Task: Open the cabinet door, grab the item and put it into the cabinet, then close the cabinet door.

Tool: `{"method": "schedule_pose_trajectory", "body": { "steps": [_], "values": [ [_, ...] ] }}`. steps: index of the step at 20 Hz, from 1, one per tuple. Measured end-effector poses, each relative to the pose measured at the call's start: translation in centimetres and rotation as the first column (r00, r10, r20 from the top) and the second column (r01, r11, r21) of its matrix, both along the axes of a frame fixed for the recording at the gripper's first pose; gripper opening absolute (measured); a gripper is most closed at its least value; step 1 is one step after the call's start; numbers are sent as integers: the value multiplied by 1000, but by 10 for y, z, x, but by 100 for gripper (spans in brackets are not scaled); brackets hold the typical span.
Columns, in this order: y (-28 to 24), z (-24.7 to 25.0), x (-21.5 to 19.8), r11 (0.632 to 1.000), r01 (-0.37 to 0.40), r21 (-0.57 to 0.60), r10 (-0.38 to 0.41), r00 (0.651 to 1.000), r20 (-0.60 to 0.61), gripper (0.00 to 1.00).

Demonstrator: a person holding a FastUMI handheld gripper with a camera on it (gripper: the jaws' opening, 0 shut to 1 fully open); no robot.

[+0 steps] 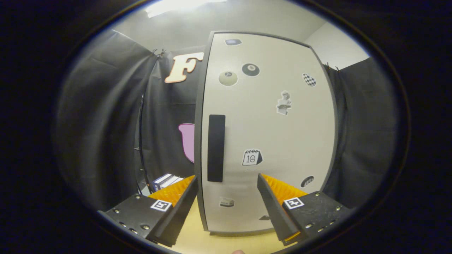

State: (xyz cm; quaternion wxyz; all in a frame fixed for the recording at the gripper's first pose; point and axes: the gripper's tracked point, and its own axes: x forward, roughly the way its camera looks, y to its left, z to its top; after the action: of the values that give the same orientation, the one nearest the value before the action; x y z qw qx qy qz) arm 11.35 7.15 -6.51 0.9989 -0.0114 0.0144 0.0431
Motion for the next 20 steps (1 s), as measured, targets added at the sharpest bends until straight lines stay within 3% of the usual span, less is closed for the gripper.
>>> {"method": "schedule_pose_trajectory", "body": {
  "steps": [11, 20],
  "values": [
    [-35, 24, -148, 999, 49, -9, -49, 999, 4, 99],
    [-57, 25, -189, 995, 103, -13, -103, 995, 7, 99]
  ]
}}
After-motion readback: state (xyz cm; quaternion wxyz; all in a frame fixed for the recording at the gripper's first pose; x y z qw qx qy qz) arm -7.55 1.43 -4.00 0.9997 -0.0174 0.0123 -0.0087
